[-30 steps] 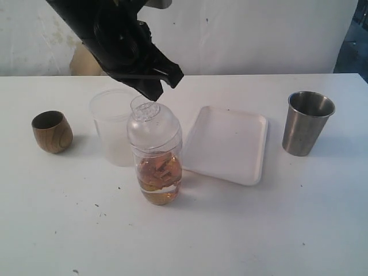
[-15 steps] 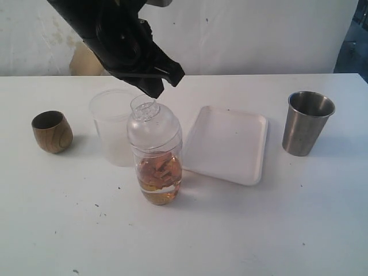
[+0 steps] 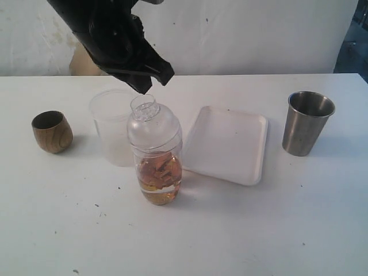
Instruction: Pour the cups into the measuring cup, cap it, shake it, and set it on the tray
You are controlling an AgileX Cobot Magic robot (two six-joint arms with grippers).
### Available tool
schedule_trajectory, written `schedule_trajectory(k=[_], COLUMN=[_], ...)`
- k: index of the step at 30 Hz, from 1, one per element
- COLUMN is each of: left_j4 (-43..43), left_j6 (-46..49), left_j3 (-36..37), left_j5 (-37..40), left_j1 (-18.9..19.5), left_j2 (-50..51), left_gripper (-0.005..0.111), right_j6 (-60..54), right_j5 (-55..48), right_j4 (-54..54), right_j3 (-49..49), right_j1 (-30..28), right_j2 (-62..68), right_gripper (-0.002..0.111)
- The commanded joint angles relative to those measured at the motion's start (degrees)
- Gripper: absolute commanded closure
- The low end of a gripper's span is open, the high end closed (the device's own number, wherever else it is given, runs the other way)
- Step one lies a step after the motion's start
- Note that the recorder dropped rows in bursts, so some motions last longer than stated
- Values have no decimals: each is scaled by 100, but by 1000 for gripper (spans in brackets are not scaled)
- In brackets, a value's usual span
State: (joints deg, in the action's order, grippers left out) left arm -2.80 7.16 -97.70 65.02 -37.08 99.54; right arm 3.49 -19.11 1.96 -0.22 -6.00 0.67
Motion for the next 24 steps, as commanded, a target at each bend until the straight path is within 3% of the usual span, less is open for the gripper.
schedule_trajectory(k=[1, 11, 24], left_j4=[8, -759, -128], left_j6=[-72, 323, 9], left_j3=[120, 120, 157], left_j5=[33, -263, -61], left_j1=[-22, -22, -22], left_j2=[-11, -11, -22], left_gripper=[107, 107, 107], right_j6=[13, 13, 13], right_j5=[13, 13, 13], right_j4=[-7, -7, -7], right_j3=[22, 22, 22], right_j1=[22, 22, 22], right_j2=[-11, -11, -11], right_gripper=[108, 108, 108])
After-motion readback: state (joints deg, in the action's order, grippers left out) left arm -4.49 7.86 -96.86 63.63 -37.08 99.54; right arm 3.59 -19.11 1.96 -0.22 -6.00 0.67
